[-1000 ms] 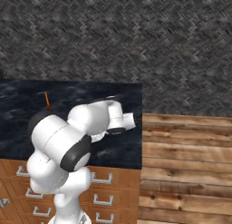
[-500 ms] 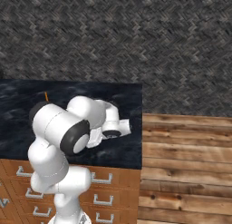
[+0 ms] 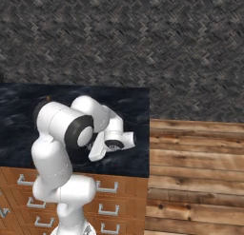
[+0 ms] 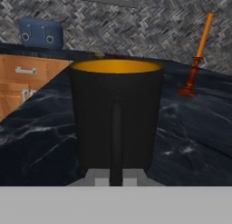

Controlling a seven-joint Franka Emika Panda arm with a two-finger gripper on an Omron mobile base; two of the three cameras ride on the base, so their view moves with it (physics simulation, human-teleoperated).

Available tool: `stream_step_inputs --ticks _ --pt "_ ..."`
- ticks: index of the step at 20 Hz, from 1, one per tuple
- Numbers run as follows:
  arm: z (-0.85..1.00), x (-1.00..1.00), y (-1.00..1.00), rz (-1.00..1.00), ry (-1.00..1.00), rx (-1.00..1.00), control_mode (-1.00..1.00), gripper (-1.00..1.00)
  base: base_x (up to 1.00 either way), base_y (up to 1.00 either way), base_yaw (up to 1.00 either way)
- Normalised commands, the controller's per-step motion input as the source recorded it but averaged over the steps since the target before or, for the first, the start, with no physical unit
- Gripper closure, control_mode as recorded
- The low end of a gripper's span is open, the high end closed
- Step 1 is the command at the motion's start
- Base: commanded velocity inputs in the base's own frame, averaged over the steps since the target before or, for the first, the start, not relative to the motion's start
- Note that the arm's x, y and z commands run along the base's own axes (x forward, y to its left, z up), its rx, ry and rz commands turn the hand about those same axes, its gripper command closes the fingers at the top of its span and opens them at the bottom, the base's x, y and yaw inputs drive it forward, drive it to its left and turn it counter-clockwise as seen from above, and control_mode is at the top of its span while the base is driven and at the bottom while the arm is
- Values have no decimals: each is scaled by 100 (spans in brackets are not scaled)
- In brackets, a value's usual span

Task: Open the cabinet directly in front. Then move the beer and the mug to the dining counter with the candle on it.

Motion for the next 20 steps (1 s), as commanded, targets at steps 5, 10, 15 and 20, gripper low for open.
stream_step_inputs --ticks 5,10,15,20 --pt "-34 11 12 0 -1 0 -100 100 0 0 0" --pt "-26 12 18 0 -3 0 -100 100 0 0 0" --pt "-9 10 28 0 -7 0 -100 -100 0 0 0" --pt "0 -4 2 0 -18 1 -100 -100 0 0 0"
